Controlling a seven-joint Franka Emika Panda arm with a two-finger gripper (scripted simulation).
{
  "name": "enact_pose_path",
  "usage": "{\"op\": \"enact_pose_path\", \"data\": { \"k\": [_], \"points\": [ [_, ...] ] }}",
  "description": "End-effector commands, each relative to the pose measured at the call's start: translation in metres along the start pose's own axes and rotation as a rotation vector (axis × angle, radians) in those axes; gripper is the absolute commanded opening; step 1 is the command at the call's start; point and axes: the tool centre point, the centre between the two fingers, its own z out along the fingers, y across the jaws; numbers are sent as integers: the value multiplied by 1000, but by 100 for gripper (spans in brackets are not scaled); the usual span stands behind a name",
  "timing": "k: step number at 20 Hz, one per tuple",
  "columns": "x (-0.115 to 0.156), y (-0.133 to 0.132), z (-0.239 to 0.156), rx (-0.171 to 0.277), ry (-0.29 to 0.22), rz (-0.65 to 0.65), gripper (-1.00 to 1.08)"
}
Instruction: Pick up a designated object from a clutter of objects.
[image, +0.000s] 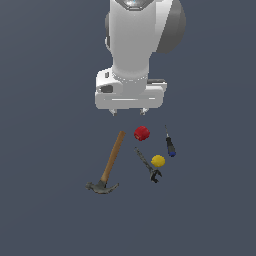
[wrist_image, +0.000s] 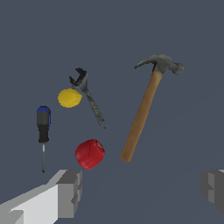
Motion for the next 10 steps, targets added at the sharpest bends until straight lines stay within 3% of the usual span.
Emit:
{"op": "enact_pose_path", "data": {
  "k": [1, 10],
  "points": [
    [0, 0, 1, 0, 0, -3, 100],
    [-2, -10, 27, -2, 9, -73, 100]
  ]
}}
